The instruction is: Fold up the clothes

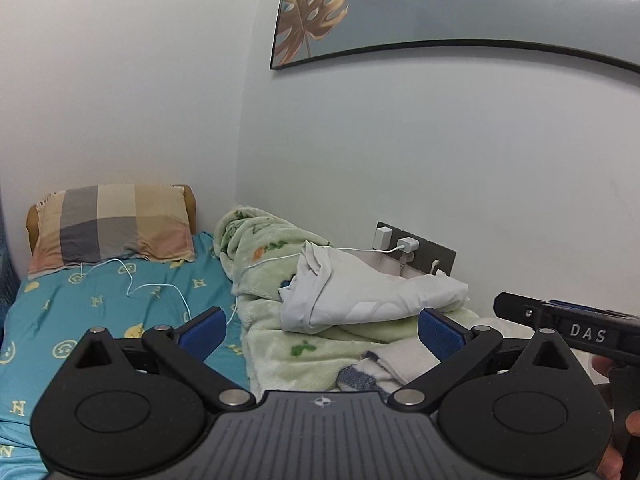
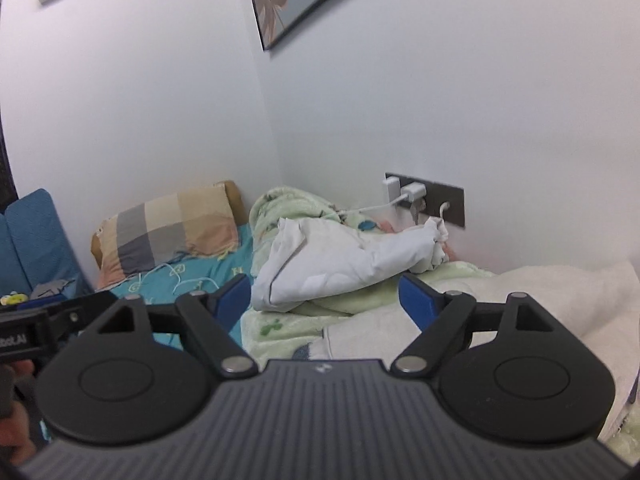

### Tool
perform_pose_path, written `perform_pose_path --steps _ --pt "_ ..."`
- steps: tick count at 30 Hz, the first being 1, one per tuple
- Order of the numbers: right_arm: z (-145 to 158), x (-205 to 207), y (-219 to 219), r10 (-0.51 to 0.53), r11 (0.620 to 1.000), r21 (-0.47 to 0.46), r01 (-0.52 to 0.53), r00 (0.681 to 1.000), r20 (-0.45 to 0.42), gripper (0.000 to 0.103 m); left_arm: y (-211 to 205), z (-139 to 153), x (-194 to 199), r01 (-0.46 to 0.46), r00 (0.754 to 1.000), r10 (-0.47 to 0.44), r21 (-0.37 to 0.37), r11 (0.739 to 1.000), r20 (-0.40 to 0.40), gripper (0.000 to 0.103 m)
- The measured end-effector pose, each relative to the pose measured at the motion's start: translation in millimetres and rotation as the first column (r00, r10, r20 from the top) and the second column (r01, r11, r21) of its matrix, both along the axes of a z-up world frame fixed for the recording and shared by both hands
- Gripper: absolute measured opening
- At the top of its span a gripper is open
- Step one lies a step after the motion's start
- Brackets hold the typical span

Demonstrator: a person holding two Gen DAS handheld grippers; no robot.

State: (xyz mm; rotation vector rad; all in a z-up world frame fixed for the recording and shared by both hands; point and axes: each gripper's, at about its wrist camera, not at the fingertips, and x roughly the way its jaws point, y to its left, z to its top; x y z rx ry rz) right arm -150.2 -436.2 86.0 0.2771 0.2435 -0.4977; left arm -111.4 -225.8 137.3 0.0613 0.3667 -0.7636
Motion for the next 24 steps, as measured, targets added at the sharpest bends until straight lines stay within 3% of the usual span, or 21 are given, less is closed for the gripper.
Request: perform_pose_path --steps 10,24 --pt "-7 -13 58 0.011 0.997 -0.072 -0.010 1.000 0.015 0.083 38 -12 -31 -0.014 0.999 0.013 0.021 1.000 0.047 0.103" --pt "-11 -9 67 0.003 0.994 -0.108 -0.004 1.000 -0.009 0.083 47 -16 -27 -0.051 0.998 0.050 0.018 0.999 0.035 0.103"
